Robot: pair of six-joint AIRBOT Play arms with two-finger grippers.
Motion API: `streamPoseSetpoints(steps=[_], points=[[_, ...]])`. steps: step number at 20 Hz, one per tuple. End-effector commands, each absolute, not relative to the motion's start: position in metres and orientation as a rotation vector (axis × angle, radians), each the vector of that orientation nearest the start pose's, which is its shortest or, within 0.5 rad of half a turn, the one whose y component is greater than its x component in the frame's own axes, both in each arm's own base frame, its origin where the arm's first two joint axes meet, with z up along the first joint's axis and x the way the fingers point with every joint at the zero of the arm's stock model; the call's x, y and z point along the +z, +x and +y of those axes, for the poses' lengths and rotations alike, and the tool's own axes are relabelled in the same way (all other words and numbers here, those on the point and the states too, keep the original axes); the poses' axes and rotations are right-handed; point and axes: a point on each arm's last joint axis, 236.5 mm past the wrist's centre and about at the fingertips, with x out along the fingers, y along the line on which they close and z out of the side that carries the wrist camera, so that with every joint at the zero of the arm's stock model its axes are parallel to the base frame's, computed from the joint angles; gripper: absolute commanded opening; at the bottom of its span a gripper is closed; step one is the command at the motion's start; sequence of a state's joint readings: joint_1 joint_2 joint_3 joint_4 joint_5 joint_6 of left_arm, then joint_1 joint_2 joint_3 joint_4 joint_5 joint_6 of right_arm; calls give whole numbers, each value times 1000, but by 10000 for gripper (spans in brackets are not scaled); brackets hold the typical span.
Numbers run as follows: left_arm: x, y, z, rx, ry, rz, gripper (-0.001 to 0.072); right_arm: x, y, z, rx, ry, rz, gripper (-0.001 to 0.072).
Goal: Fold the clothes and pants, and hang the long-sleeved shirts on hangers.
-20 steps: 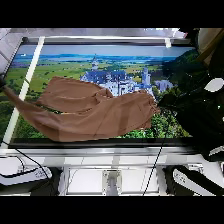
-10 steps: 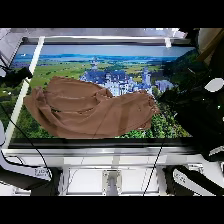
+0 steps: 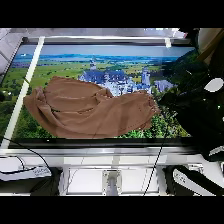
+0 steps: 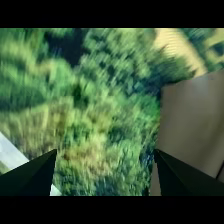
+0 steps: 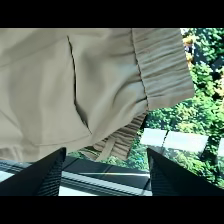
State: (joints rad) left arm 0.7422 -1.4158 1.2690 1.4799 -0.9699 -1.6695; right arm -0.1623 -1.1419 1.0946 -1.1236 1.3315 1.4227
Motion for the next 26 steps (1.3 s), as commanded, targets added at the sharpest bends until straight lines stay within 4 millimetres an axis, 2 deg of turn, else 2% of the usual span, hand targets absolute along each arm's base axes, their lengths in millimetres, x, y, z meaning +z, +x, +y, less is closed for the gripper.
streamPoseSetpoints(steps=[1,6,9,13,14,15,16,17,18,20,22,23,25,26], points=[[-37,328,271,609,-956,917,702,48,340,47,254,373,1275,546],[-67,389,233,434,-1080,845,703,54,347,53,270,407,1242,545],[-84,407,228,451,-1052,835,702,56,345,59,288,430,1246,546],[-86,423,227,469,-1001,799,688,57,348,59,286,433,1233,546],[-88,426,224,464,-993,800,613,57,350,58,283,434,1228,546],[-90,430,219,458,-985,804,501,57,350,58,283,434,1226,546],[-91,433,215,453,-980,808,459,57,350,58,283,434,1227,546],[-92,436,212,448,-971,807,459,57,350,58,283,434,1227,546],[-91,438,211,447,-964,803,400,57,350,58,283,434,1228,545],[-91,438,210,444,-957,804,16,57,349,58,281,429,1227,546],[-87,435,211,420,-940,816,8,61,346,48,256,380,1224,546],[-80,433,213,399,-921,820,8,62,341,38,224,326,1225,546],[-58,424,224,376,-891,807,8,63,324,13,148,217,1255,545],[-45,415,233,379,-874,795,8,58,311,8,124,210,1293,544]])
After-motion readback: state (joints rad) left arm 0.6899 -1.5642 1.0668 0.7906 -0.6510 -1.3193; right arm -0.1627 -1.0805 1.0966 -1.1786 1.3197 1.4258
